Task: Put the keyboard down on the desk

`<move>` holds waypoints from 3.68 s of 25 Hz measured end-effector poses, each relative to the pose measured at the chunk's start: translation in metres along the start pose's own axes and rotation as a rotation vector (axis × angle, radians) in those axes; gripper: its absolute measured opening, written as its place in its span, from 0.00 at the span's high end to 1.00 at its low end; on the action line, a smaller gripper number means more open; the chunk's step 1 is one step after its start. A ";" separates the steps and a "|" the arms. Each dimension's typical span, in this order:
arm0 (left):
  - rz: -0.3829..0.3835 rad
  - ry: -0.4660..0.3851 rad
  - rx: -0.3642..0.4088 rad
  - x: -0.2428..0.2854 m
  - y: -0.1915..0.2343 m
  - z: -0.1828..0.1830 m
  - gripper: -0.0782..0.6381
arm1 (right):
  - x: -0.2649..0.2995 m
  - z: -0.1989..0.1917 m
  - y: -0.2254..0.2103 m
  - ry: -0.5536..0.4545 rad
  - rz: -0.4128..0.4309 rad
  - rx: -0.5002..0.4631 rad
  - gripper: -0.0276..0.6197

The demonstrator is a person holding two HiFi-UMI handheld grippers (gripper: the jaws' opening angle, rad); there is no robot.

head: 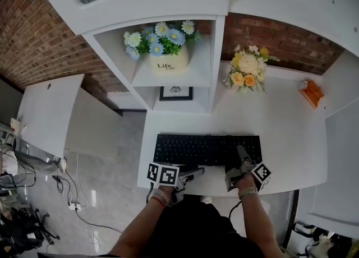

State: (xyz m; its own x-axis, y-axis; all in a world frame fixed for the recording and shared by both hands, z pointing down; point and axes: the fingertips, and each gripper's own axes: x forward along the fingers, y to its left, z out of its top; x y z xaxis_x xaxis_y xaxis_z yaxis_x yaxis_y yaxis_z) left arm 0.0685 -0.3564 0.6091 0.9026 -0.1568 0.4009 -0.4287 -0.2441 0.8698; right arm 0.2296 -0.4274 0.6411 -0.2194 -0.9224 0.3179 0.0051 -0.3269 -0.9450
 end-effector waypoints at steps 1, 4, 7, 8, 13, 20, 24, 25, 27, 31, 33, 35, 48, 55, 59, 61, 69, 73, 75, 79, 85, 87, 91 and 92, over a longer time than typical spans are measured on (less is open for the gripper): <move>0.059 0.017 0.057 0.001 0.005 -0.001 0.65 | 0.000 0.000 0.000 0.001 -0.002 0.002 0.86; 0.174 0.018 0.130 0.002 0.017 -0.001 0.88 | 0.002 0.002 -0.003 0.010 0.018 0.010 0.86; 0.181 -0.014 0.095 0.003 0.019 0.001 0.90 | 0.003 0.004 -0.002 0.040 0.046 -0.020 0.83; 0.184 -0.018 0.090 0.003 0.019 0.000 0.90 | 0.001 0.002 0.003 0.054 0.047 -0.041 0.79; 0.194 -0.035 0.057 0.004 0.022 -0.001 0.89 | -0.006 -0.006 0.016 0.144 0.092 -0.095 0.61; 0.171 -0.069 0.021 0.003 0.019 0.002 0.90 | -0.029 -0.023 0.017 0.331 0.070 -0.322 0.56; 0.147 -0.093 -0.012 0.004 0.018 0.004 0.90 | -0.048 -0.049 0.016 0.515 0.074 -0.532 0.52; 0.143 -0.097 -0.022 0.004 0.018 0.004 0.90 | -0.052 -0.057 0.015 0.573 0.080 -0.588 0.51; 0.143 -0.100 -0.035 0.005 0.020 0.004 0.90 | -0.059 -0.065 0.006 0.653 0.047 -0.728 0.53; 0.155 -0.089 -0.042 0.007 0.025 0.001 0.90 | -0.062 -0.068 -0.006 0.700 -0.048 -0.883 0.69; 0.160 -0.083 -0.046 0.008 0.026 0.000 0.90 | -0.060 -0.063 -0.009 0.681 -0.096 -0.941 0.82; 0.172 -0.070 -0.046 0.009 0.027 -0.002 0.90 | -0.060 -0.060 -0.012 0.663 -0.125 -0.982 0.89; 0.162 -0.127 0.028 -0.003 0.020 0.011 0.89 | -0.069 -0.055 -0.018 0.609 -0.138 -0.932 0.96; 0.241 -0.177 0.113 -0.024 0.025 0.007 0.89 | -0.076 -0.051 0.001 0.578 -0.084 -1.065 0.96; 0.246 -0.224 0.123 -0.037 0.025 0.011 0.89 | -0.078 -0.050 0.018 0.520 -0.025 -1.144 0.96; 0.258 -0.250 0.134 -0.044 0.025 0.014 0.89 | -0.079 -0.049 0.027 0.488 -0.008 -1.193 0.96; 0.312 -0.385 0.279 -0.076 0.014 0.039 0.89 | -0.087 -0.038 0.084 0.314 0.135 -1.398 0.96; 0.334 -0.467 0.376 -0.094 0.000 0.057 0.89 | -0.097 -0.032 0.122 0.223 0.222 -1.485 0.96; 0.345 -0.513 0.433 -0.105 -0.012 0.067 0.89 | -0.103 -0.030 0.139 0.192 0.253 -1.524 0.96; 0.364 -0.601 0.535 -0.129 -0.037 0.088 0.89 | -0.113 -0.029 0.164 0.156 0.279 -1.558 0.96; 0.355 -0.679 0.657 -0.152 -0.079 0.110 0.89 | -0.128 -0.030 0.201 0.108 0.339 -1.565 0.96; 0.353 -0.694 0.691 -0.159 -0.090 0.114 0.89 | -0.132 -0.033 0.213 0.087 0.365 -1.587 0.96; 0.350 -0.727 0.746 -0.173 -0.107 0.120 0.89 | -0.141 -0.035 0.233 0.045 0.398 -1.617 0.96; 0.350 -0.741 0.758 -0.177 -0.111 0.122 0.89 | -0.143 -0.035 0.238 0.034 0.401 -1.623 0.96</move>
State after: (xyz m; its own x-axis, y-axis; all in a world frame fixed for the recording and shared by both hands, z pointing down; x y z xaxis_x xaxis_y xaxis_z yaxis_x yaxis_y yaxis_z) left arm -0.0486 -0.4185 0.4069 0.5896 -0.8017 0.0988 -0.7958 -0.5555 0.2410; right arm 0.2285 -0.3659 0.3680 -0.4740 -0.8776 0.0715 -0.8803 0.4704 -0.0612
